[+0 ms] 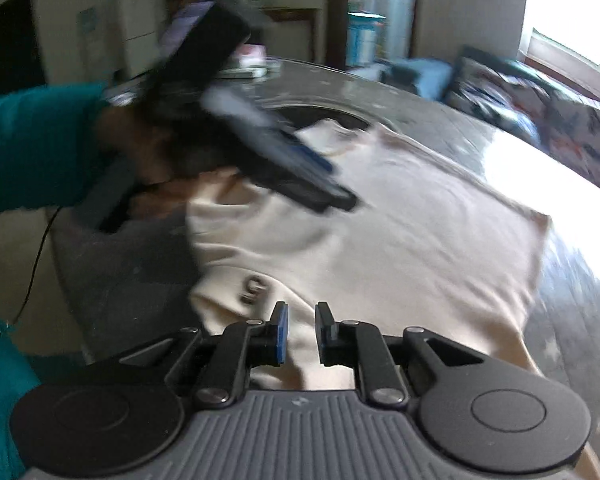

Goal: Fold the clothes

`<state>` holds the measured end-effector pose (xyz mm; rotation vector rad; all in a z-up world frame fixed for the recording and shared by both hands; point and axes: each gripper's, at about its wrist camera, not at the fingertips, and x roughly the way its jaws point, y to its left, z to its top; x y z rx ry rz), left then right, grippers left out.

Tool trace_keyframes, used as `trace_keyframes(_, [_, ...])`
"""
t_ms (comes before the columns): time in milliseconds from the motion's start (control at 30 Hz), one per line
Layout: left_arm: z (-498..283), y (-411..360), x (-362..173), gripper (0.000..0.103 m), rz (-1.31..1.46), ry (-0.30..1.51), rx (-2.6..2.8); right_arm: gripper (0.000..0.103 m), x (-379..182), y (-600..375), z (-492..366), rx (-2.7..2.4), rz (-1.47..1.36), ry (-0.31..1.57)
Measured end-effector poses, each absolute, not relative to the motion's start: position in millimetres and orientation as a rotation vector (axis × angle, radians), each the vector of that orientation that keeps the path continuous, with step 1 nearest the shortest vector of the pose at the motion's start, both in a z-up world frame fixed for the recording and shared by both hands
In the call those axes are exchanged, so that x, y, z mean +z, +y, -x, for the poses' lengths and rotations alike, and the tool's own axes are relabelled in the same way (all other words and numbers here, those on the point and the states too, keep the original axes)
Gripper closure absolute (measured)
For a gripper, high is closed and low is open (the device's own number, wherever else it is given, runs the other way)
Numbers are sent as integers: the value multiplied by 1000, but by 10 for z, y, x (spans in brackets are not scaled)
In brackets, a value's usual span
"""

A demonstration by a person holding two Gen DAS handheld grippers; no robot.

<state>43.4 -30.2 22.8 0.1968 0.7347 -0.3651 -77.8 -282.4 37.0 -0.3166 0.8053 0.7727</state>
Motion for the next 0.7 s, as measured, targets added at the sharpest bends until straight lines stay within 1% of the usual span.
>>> trace_keyframes(100, [-214,-266,228,60,-215,727,-392,89,306,-2949,784,746,300,835])
trace_keyframes(133, [-137,-263,226,58,-223,723,-401,89,284,-2982,796,741,298,843])
trace_keyframes(200, [-1,-267,189,56,-258,717,-414,85,244,-3014,842,739,299,851])
trace_keyframes(300, [157,-285,120,56,-321,711,-426,84,256,-3086,894,725,275,843])
trace_keyframes(333, [193,-291,97,56,-340,710,-429,82,282,-3120,908,715,260,836])
trace_keyframes(467, [208,-294,164,55,-336,694,-432,67,377,-3301,966,661,195,805])
trace_keyframes(700, [175,-526,314,55,-288,652,-503,66,433,-4017,1020,388,66,788])
